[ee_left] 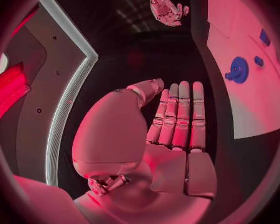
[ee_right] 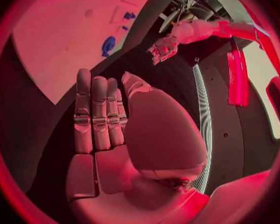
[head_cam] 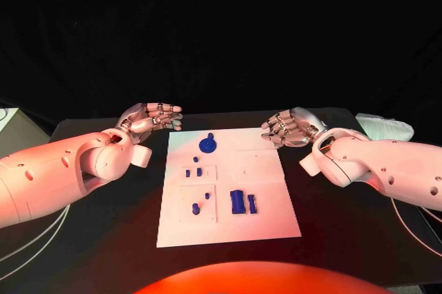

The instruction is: Assemble the parts on the task board

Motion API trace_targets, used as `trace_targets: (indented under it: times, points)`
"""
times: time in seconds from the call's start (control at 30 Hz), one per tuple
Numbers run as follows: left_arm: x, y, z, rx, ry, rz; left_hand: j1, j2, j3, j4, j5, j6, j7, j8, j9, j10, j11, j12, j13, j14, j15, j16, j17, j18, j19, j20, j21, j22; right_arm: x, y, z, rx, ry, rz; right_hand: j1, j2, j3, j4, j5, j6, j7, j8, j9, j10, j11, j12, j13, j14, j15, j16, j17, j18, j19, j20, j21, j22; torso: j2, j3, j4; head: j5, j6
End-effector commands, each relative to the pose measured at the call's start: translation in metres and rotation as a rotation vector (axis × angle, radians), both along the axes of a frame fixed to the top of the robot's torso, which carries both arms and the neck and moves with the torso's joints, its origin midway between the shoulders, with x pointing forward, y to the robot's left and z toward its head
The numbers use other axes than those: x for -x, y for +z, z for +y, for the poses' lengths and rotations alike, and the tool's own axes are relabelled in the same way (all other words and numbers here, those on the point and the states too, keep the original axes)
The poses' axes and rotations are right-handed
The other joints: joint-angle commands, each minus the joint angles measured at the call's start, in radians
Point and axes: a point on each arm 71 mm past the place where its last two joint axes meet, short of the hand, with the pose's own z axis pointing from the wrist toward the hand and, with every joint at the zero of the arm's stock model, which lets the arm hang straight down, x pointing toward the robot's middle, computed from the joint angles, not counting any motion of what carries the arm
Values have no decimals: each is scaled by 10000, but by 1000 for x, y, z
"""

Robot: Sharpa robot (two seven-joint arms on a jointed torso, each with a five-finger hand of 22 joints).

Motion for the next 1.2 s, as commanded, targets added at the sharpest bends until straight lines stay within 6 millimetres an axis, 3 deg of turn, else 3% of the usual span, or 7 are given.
trace_targets:
  times: [0.03,0.27,0.3,0.4,0.6,0.67,1.2]
  points:
    - [-9,3,6,614,1160,-613,-210,-69,65,102,-138,-7,-4,-78,24,112,57,-597,-6,-81,169,-929,-168,33,-240,243,-877,-596,-19,4,-6,-2558,-280,119,-11,-158,771,-41,-337,94,154,-327,-89,208,220,-1270,-1907,-163,227,-1722,-1001,117,-407,248,-347,-1379,-116,-20,36,31,489]
    - [-27,-5,3,920,1885,-862,-403,-221,-655,492,-1242,-261,-148,-498,-268,-84,428,-1927,0,-622,621,-3003,-479,106,-223,804,-3381,-2604,-56,2,-17,-3343,-1152,-170,-384,-279,1628,-437,-549,74,326,-960,-112,200,547,-2353,-4431,-649,724,-4135,-2645,131,-1453,781,-338,-4353,-215,1,78,145,1122]
    - [-24,-8,-1,432,1229,-456,-4375,1915,-5774,-485,-2071,-8773,-1818,-2926,-2742,-3231,-1371,-2597,-636,-9042,-973,-6015,-2331,-1693,-7461,-2042,-5684,-6238,-52,1,-17,-2016,-1264,-185,-4659,1944,-2823,-2864,-1943,-9018,-1555,-3419,-2823,-3166,-794,-3036,-6620,-3906,-169,-6278,-7921,-1701,-4474,-1211,-942,-9674,-167,-18,57,82,858]
    - [-23,-8,-2,422,1264,-459,-5010,1915,-5774,-485,-2071,-8773,-1818,-2926,-2742,-10704,-1371,-2597,-636,-9042,-973,-6015,-2331,-1693,-7461,-2042,-5684,-6238,-50,1,-15,-2130,-1296,-195,-5386,1944,-2823,-2864,-1943,-9018,-1555,-3419,-2823,-3688,-794,-3036,-6620,-4370,-169,-6278,-7921,-1701,-11747,-1211,-942,-9674,-182,-15,56,89,903]
    - [-16,-8,-11,338,1551,-482,-13796,1915,-5774,-485,-2071,-8773,-1818,-2926,-2742,-10704,-1371,-2597,-636,-9042,-973,-6015,-2331,-1693,-7461,-2042,-5684,-6238,-38,-1,1,-3027,-1589,-248,-7403,1944,-2823,-2864,-1943,-9018,-1555,-3419,-2823,-11128,-794,-3036,-6620,-11556,-169,-6278,-7921,-1701,-11747,-1211,-942,-9674,-301,11,51,144,1266]
    - [-12,-8,-16,291,1707,-495,-13796,1915,-5774,-485,-2071,-8773,-1818,-2926,-2742,-10704,-1371,-2597,-636,-9042,-973,-6015,-2331,-1693,-7461,-2042,-5684,-6238,-31,-2,9,-3485,-1768,-254,-14869,1944,-2823,-2864,-1943,-9018,-1555,-3419,-2823,-11128,-794,-3036,-6620,-11556,-169,-6278,-7921,-1701,-11747,-1211,-942,-9674,-366,25,48,174,1462]
    - [38,1,-62,-278,3362,-649,-13796,1915,-5774,-485,-2071,-8773,-1818,-2926,-2742,-10704,-1371,-2597,-636,-9042,-973,-6015,-2331,-1693,-7461,-2042,-5684,-6238,17,2,52,-5840,-3083,53,-14869,1944,-2823,-2864,-1943,-9018,-1555,-3419,-2823,-11128,-794,-3036,-6620,-11556,-169,-6278,-7921,-1701,-11747,-1211,-942,-9674,-610,77,38,286,2200]
